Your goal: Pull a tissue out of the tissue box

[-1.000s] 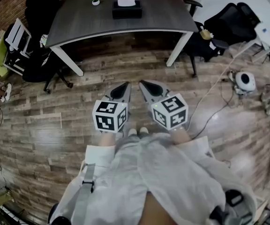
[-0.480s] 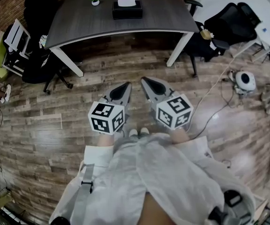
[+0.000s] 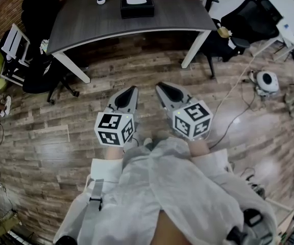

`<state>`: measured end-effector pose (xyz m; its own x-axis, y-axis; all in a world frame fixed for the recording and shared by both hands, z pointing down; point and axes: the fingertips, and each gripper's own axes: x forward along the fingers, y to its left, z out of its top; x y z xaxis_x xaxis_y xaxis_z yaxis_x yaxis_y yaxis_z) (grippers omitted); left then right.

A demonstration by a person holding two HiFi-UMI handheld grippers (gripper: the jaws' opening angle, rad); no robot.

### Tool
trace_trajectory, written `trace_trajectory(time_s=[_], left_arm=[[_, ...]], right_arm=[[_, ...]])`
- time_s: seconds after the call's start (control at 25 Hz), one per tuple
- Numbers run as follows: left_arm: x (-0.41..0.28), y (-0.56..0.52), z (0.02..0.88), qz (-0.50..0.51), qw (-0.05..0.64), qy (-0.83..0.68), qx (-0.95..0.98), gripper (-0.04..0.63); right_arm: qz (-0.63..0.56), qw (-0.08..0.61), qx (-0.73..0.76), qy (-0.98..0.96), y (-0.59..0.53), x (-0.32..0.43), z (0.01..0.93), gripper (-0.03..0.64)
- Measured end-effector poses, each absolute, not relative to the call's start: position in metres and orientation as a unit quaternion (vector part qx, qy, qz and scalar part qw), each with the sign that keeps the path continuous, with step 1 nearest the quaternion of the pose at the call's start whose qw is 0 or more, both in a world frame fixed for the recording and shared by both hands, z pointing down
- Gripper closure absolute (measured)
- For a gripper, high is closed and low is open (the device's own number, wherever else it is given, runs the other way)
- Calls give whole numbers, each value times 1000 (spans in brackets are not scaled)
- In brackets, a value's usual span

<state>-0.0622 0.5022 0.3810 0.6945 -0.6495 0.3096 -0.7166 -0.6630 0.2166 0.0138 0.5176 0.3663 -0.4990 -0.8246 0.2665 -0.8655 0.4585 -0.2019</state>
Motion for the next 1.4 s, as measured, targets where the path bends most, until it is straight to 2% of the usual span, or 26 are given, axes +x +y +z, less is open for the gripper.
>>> trace_trajectory(time_s=[0.28,0.36,0.4,0.44,0.52,0.92,1.4], left_arm=[[-69,494,386,118,155,-376,906,588],[-71,486,387,119,157,-380,904,588],[-72,482,389,120,159,-382,902,586],[-72,477,391,121,163,-385,900,575],[-72,466,395,122,169,-394,895,508],[-76,368,393,121,179,-433,875,471],[-44,256,371,97,173,-447,872,471]], right_arm=[[154,60,514,-842,506,19,368,601],[162,59,511,-842,499,17,369,517],[167,59,508,-843,495,16,372,502],[172,60,506,-843,490,17,375,502],[176,65,501,-845,478,20,381,502],[177,82,448,-872,378,18,382,502],[148,85,432,-886,254,44,364,502]])
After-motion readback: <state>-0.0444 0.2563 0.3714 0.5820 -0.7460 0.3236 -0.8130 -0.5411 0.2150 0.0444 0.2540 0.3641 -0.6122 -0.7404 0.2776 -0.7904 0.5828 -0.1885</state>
